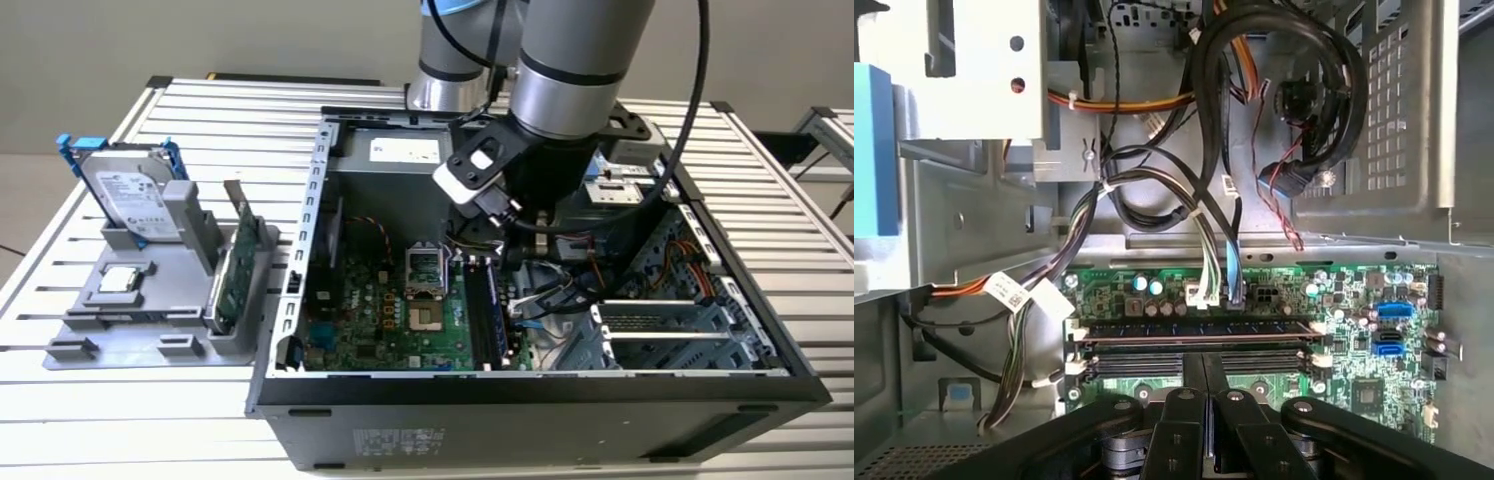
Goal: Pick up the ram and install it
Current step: 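Press down the ram until it locks into place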
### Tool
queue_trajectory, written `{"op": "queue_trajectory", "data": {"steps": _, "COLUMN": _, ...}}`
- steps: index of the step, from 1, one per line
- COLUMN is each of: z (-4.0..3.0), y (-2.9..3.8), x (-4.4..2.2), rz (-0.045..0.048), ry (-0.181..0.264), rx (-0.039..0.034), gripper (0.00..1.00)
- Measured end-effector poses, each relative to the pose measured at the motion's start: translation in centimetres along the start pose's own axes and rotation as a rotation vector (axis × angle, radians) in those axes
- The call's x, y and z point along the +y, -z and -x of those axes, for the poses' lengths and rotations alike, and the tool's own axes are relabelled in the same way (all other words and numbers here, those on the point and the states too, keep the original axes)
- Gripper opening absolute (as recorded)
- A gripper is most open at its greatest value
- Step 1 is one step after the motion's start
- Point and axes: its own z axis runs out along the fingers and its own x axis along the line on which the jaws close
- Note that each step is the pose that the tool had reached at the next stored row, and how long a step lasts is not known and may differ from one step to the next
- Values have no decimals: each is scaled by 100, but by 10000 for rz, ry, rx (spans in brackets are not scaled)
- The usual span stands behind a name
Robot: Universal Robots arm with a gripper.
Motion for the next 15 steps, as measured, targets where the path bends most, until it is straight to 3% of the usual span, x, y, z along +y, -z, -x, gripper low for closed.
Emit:
{"op": "queue_trajectory", "data": {"steps": 9, "z": 4, "y": 69, "x": 1, "rz": -11, "ry": 1, "rx": -1, "gripper": 0}}
{"op": "queue_trajectory", "data": {"steps": 15, "z": 4, "y": 70, "x": 1, "rz": -22, "ry": 1, "rx": -1, "gripper": 0}}
